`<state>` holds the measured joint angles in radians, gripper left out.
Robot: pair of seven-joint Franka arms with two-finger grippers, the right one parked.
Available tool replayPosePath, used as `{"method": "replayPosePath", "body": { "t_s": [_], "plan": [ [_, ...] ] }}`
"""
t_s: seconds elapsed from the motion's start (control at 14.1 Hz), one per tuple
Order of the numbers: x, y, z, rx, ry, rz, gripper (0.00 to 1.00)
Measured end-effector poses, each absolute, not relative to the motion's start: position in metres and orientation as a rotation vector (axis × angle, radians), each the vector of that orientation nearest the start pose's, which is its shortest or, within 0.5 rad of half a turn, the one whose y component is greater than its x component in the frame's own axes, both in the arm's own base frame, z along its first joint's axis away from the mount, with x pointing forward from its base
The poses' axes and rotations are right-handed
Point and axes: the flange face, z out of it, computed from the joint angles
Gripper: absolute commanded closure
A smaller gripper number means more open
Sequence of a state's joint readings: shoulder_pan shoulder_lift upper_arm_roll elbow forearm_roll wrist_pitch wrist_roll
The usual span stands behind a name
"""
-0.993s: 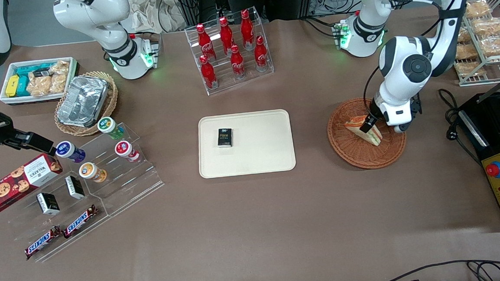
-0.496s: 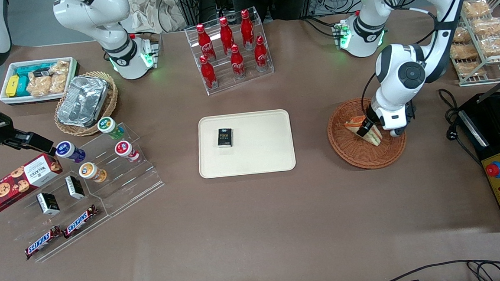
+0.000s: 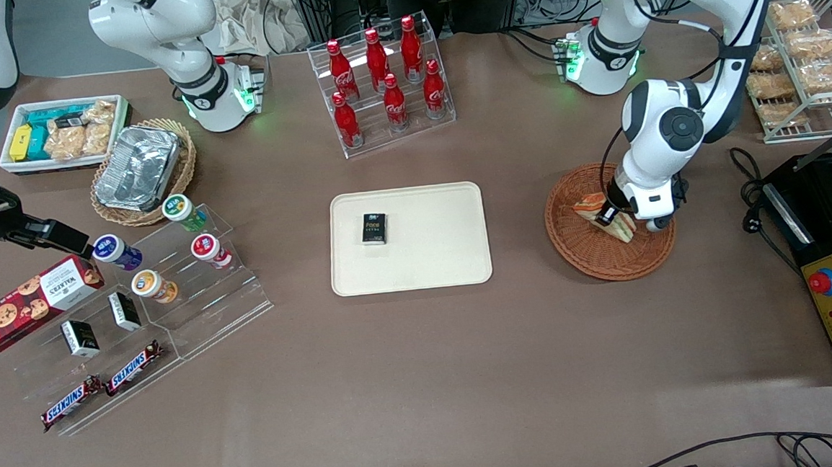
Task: Place sandwich from basket to tray
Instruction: 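Close the left gripper on the sandwich's sides, then lift the sandwich and carry it toward the white tray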
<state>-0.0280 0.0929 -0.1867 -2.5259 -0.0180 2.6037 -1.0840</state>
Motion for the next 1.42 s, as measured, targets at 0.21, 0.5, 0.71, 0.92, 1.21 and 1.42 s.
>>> {"method": "replayPosePath", "body": {
  "t_s": [0.21, 0.5, 0.71, 0.92, 1.21, 1.42],
  "plan": [
    [0.455, -0.100, 0.246, -2.859, -1.349, 0.021, 1.00],
    [0.473, -0.103, 0.302, -2.870, -1.227, 0.065, 1.00],
    [0.491, -0.108, 0.373, -2.884, -1.098, 0.124, 1.00],
    [0.502, -0.119, 0.430, -2.985, -0.858, 0.076, 1.00],
    [0.493, -0.147, 0.458, -3.093, -0.410, 0.005, 1.00],
    [0.483, -0.193, 0.467, -3.111, -0.232, -0.027, 1.00]
  ]
}}
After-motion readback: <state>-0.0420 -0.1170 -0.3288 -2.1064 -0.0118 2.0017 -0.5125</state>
